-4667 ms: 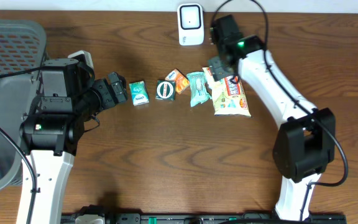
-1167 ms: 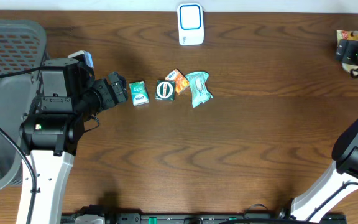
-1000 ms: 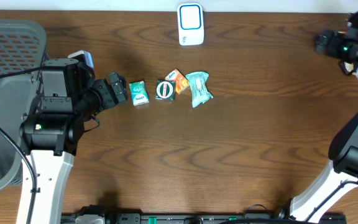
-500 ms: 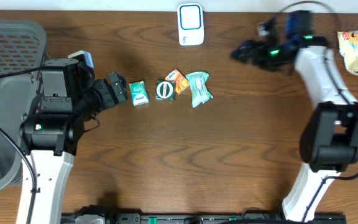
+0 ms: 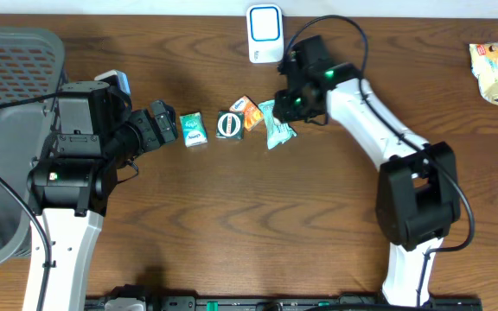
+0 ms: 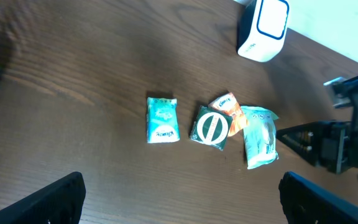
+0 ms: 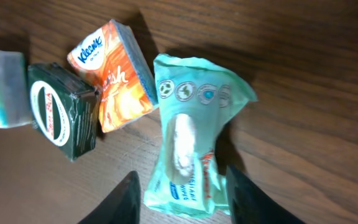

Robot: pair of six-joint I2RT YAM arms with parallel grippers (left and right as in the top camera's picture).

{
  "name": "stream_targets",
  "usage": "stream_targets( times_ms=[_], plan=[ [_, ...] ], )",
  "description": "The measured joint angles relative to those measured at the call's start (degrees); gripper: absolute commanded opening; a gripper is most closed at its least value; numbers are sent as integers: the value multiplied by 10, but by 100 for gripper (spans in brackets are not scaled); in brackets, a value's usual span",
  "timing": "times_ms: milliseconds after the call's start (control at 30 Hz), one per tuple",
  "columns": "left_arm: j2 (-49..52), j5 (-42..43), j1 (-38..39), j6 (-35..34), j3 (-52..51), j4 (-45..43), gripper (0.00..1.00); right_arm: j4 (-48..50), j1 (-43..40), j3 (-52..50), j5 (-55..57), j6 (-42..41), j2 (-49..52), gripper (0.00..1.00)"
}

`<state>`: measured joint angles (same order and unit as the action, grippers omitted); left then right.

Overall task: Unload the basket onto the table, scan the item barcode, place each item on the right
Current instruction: 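Move the right gripper back to the packs and grasp the teal-green pack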

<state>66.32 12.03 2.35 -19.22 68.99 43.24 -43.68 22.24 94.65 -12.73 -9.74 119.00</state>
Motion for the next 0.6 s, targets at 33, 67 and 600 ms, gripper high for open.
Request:
stream_targets(
  times_ms=[33, 67, 600],
  plan=[
    [0, 0, 0, 0, 0, 0, 98, 0, 11, 0, 14, -1, 0, 38],
    [0, 0, 0, 0, 0, 0, 98, 0, 18, 0, 22, -1, 0, 38],
    [0, 0, 0, 0, 0, 0, 98, 14, 131, -9, 256, -3, 11, 44]
  ],
)
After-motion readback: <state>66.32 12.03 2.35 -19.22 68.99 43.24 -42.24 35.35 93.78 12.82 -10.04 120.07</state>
